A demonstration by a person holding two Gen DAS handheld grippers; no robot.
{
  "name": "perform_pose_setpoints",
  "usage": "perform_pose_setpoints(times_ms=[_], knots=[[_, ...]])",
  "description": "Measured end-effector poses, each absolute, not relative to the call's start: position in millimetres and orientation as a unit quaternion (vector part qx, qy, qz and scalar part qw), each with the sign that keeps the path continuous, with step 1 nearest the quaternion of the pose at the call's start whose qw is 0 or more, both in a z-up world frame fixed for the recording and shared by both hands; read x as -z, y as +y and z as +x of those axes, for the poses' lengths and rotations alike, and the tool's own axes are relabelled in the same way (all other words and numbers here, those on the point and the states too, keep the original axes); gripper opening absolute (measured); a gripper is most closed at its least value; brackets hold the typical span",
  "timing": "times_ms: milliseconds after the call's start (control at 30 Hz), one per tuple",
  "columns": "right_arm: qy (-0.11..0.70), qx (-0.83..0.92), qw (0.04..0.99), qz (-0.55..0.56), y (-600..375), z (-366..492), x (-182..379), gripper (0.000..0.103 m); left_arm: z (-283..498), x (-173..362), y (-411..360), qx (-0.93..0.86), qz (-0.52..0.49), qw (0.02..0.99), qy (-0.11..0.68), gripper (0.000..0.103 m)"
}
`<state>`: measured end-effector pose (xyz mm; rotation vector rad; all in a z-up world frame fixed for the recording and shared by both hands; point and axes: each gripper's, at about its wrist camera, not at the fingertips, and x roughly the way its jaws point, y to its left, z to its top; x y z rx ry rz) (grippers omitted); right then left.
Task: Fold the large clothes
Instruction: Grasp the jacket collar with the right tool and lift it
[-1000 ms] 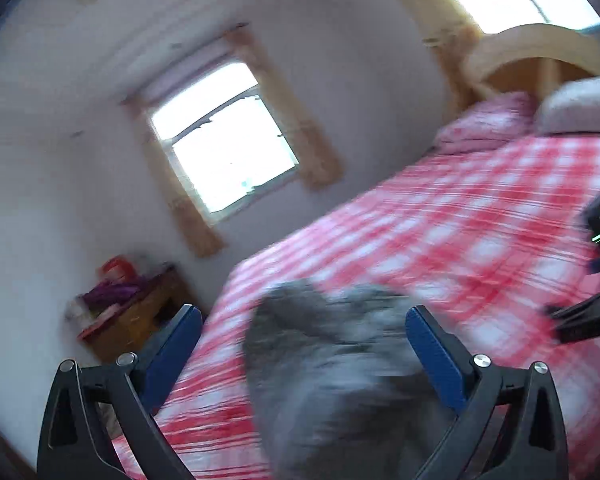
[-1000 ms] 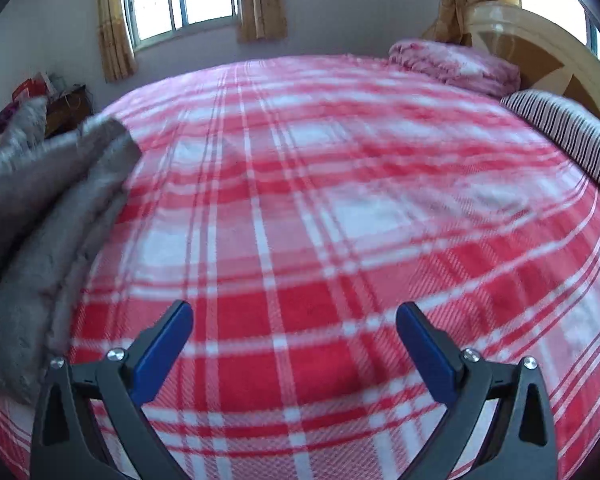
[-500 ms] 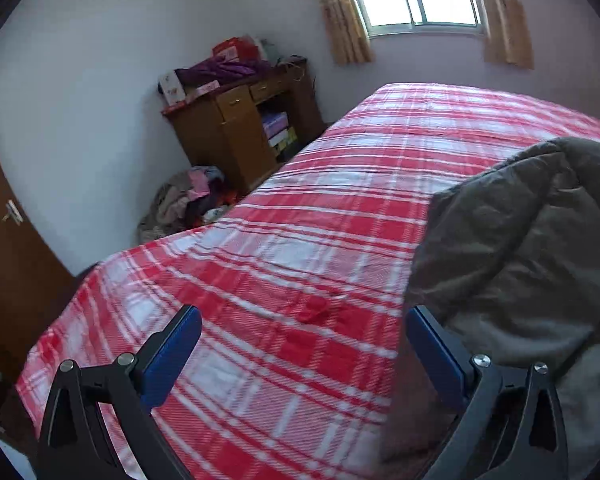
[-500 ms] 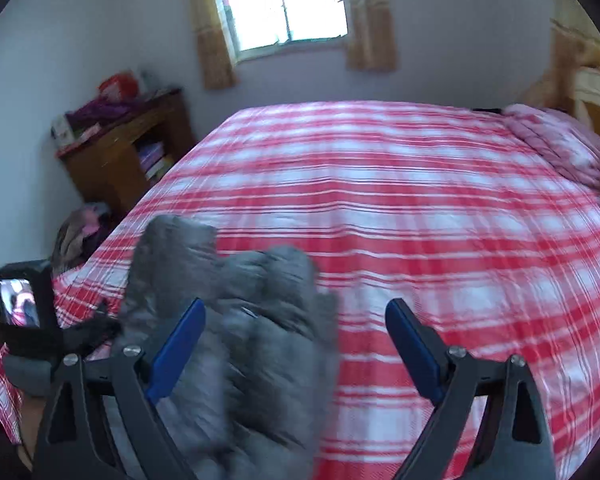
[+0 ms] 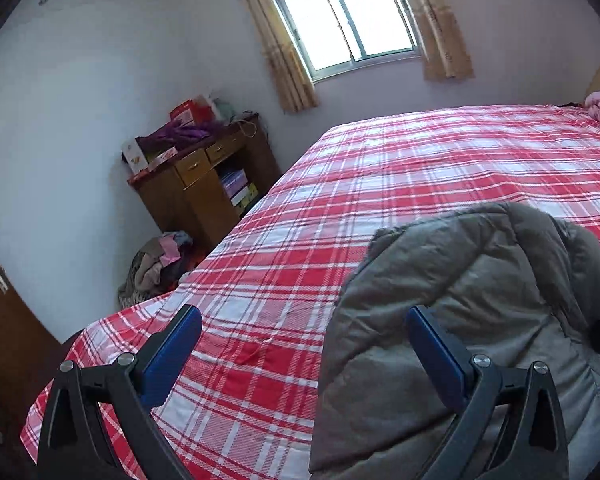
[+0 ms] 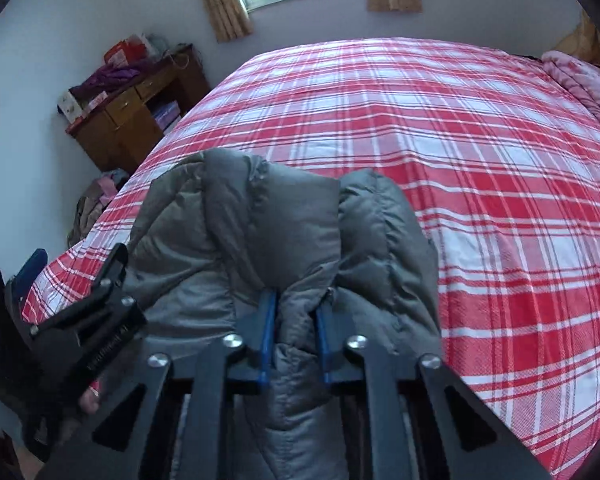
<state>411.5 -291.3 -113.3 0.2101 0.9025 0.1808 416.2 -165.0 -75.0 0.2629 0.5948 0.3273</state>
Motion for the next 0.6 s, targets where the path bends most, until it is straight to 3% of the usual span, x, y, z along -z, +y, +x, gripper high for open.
perform_pose_setpoints(times_ms=[167, 467, 600], knots=[[0.43, -0.06, 0.896, 0.09, -304, 403, 117, 0.012, 424, 70, -176, -0.159, 0.143, 0.936, 0.279, 0.102], [0.435, -0.025, 0.893, 0.11, -321, 390, 145, 0.012, 434, 116, -214, -0.138, 0.22, 0.919, 0.297, 0.102], [0.423, -0.003, 0.893, 0.152, -336, 381, 130, 0.022, 428, 116, -218, -0.121, 0.221, 0.922, 0.294, 0.102]])
